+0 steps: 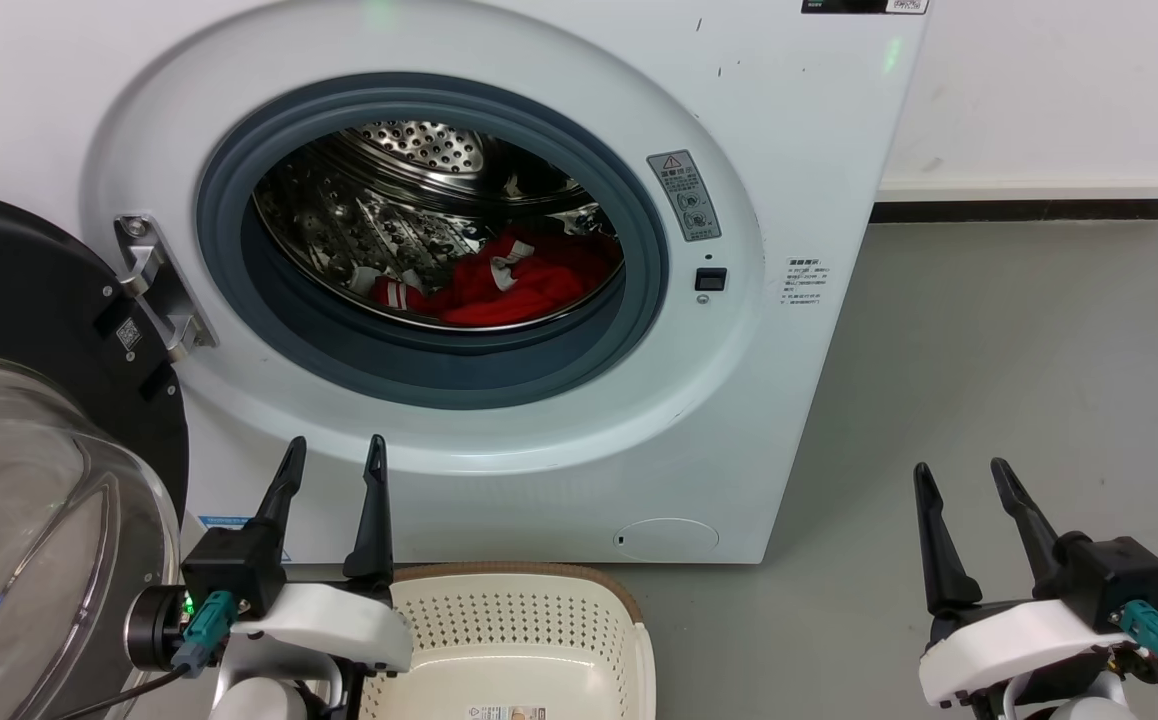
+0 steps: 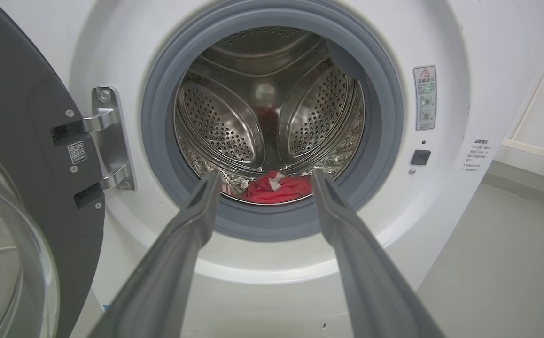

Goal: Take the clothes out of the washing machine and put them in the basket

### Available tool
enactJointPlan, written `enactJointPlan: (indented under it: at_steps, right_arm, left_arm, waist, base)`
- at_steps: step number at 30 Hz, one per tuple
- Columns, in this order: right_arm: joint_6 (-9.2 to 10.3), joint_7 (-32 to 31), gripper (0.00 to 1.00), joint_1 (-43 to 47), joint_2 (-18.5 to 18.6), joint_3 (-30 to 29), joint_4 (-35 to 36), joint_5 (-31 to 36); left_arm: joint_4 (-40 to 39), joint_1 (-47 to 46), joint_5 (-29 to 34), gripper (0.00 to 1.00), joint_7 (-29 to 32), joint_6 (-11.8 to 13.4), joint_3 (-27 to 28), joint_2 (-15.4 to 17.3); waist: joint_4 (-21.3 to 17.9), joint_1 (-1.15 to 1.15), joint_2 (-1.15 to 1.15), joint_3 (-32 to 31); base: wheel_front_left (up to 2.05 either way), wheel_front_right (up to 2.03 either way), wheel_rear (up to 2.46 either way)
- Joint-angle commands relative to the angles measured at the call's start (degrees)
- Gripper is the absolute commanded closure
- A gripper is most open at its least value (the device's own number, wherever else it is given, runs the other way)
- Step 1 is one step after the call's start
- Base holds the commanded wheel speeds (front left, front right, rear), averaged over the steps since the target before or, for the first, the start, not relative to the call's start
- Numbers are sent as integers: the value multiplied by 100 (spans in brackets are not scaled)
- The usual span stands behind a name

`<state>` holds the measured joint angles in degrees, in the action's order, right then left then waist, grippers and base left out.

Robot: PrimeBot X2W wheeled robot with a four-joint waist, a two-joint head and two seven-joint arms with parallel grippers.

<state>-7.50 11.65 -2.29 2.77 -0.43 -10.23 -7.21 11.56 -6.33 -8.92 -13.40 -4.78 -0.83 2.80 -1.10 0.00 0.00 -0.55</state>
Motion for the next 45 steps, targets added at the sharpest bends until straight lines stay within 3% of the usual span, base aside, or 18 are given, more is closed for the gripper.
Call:
enactJointPlan:
  at_steps: [1, 14, 32, 45]
  right_arm:
    - [2, 51, 0, -9, 18, 7, 0, 142]
    - [2, 166, 0, 62, 19, 6, -36, 579]
    - [2, 185, 0, -79, 18, -5, -113, 401]
    - [2, 14, 0, -372, 14, 150, 539, 465]
  left_arm:
    - [5, -68, 146, 0, -57, 33, 9, 14]
    - [34, -93, 608, 0, -191, 58, -18, 14]
    - [111, -190, 509, 0, -194, 66, 34, 13]
    - [464, -1177, 596, 0, -182, 8, 118, 98]
  waist:
    - [1, 0, 0, 0]
    - [40, 0, 0, 1]
    - [49, 0, 0, 96]
    - [-78, 0, 0, 920]
  base:
    - [0, 0, 0]
    - [0, 0, 0]
    - [0, 0, 0]
    - [0, 0, 0]
